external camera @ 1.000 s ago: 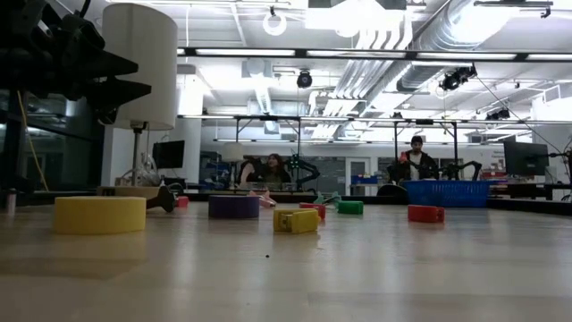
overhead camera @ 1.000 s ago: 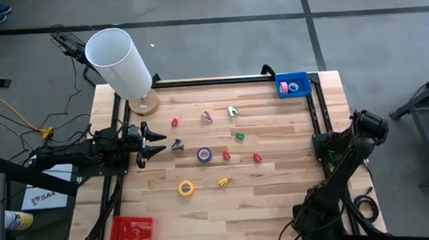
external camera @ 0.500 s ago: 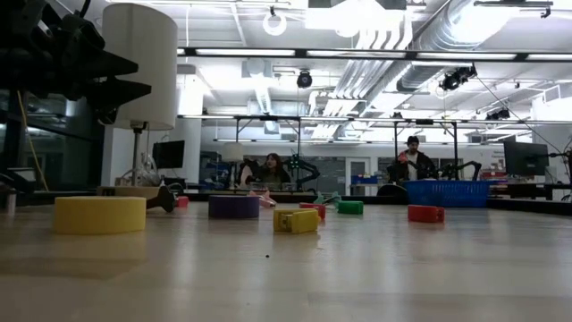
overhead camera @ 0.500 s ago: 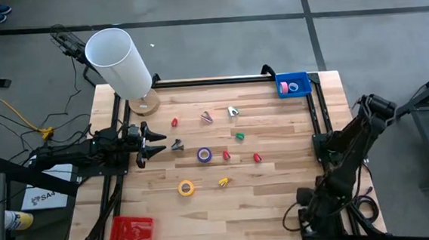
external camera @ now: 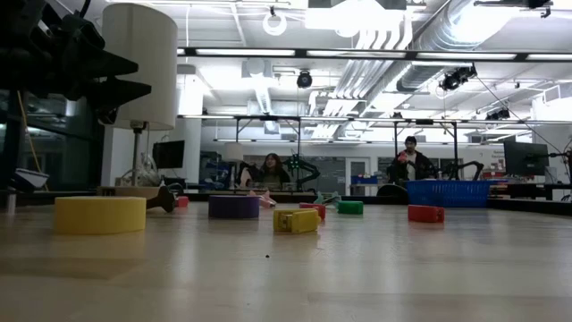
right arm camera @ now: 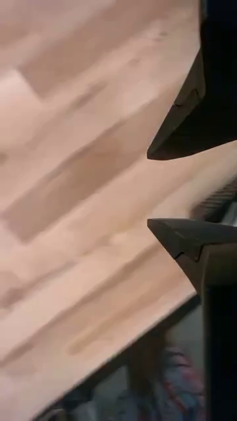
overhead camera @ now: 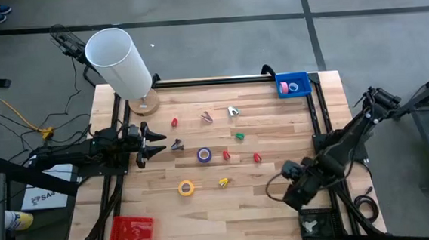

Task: Pick and place Stapler, Stapler remover, tape
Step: Put the blue staple remover into the black bin

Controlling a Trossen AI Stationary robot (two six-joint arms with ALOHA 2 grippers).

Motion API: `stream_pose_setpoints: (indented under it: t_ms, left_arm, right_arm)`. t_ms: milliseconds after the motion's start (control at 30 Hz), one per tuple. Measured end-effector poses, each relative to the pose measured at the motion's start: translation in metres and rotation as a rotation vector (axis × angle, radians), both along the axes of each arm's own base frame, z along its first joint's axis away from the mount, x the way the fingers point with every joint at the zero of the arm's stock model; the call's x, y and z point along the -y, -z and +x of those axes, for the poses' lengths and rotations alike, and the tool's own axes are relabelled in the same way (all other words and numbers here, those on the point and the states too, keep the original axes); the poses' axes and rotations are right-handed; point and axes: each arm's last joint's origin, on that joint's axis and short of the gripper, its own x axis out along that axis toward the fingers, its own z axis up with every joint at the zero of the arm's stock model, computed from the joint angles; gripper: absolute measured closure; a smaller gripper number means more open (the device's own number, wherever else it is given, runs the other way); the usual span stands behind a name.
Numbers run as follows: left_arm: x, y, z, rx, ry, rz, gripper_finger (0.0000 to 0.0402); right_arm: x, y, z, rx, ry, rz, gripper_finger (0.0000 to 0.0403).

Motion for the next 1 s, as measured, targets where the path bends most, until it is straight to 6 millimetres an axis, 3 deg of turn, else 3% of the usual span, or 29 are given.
stream_pose_setpoints:
  t_ms: [367, 600, 800, 1000]
  left_arm:
    - [0.0, 0.0, 0.0, 0.0, 0.0, 0.0, 0.0188]
    - [0.0, 0.0, 0.0, 0.0, 0.0, 0.0, 0.0188]
    - [0.0, 0.0, 0.0, 0.0, 0.0, 0.0, 0.0188]
    - [0.0, 0.0, 0.0, 0.0, 0.0, 0.0, 0.0188]
  right_arm:
    - [0.044, -0.001, 0.029, 0.093, 0.182, -0.152, 0.0242]
    - [0.076, -0.001, 0.044, 0.098, 0.249, -0.22, 0.0192]
    - [0.115, -0.001, 0.054, 0.095, 0.343, -0.292, 0.0143]
    - [0.158, -0.003, 0.063, 0.11, 0.4, -0.332, 0.0123]
